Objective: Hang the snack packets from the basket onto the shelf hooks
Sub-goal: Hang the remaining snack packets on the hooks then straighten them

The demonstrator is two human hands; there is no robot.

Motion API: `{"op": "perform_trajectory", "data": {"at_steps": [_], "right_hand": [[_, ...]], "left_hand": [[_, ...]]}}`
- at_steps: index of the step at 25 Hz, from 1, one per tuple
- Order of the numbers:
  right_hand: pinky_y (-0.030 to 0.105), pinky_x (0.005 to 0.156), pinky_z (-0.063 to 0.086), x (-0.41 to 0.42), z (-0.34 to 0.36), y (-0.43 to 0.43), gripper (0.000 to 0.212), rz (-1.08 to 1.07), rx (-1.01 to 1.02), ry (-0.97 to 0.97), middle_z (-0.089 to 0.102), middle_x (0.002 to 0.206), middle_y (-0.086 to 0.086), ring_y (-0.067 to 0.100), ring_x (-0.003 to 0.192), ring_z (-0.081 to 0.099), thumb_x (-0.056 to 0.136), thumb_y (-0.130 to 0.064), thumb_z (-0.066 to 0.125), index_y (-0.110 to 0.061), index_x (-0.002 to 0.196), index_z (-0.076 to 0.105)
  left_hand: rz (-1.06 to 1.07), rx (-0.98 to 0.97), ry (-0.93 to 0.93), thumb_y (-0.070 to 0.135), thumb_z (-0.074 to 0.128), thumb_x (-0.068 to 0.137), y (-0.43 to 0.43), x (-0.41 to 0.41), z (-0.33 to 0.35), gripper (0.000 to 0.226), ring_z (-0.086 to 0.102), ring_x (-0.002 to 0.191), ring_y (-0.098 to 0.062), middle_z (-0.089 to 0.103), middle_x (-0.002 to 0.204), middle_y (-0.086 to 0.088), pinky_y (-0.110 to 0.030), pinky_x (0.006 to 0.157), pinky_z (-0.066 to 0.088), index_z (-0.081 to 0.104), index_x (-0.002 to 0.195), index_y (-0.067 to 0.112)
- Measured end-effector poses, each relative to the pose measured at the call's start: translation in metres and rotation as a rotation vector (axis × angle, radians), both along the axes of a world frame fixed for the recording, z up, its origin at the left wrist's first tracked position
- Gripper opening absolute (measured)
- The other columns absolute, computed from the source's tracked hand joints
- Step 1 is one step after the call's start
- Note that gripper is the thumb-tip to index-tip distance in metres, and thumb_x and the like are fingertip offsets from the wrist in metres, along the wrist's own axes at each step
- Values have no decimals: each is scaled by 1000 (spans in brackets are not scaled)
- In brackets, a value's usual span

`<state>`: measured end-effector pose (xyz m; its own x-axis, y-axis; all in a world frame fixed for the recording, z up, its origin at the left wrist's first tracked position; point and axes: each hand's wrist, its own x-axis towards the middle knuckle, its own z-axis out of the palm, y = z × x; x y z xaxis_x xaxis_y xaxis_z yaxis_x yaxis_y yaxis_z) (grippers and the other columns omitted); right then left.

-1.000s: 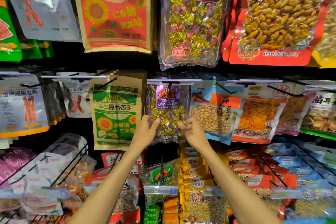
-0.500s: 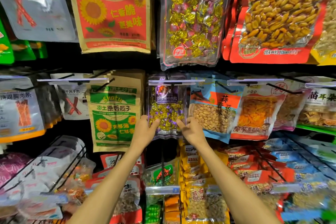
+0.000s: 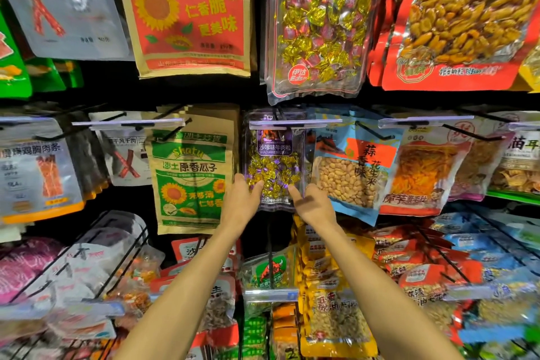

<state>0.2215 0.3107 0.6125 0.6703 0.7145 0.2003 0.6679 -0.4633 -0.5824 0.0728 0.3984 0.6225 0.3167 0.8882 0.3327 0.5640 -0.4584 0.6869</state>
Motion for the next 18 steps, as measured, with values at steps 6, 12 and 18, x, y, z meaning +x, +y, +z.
{"op": "perform_trajectory", "data": {"at_steps": [6,12,18], "right_hand": [[30,45,34,4,9,-17,73,-22,-116,-276,47,59,-5,25,57,53,95,-65,35,-1,120,57],[36,65,48,3,28,-47,63,96,-168,-442,68,101,6,31,92,66,96,-44,52,-8,145,35],[28,60,43,20,34,-84,41,218,-301,-536,65,105,8,28,94,63,96,-40,51,-9,123,55]], "left_hand": [[3,45,171,53,52,94,-11,-11,6,44,61,79,-31,60,93,-13,-34,56,42,49,98,9],[62,127,446,48,47,98,-47,-16,21,46,62,96,-38,59,109,-17,-39,65,45,46,117,6],[108,139,719,49,45,98,-91,-15,27,52,51,118,-35,56,123,-16,-43,84,46,40,132,10]]}}
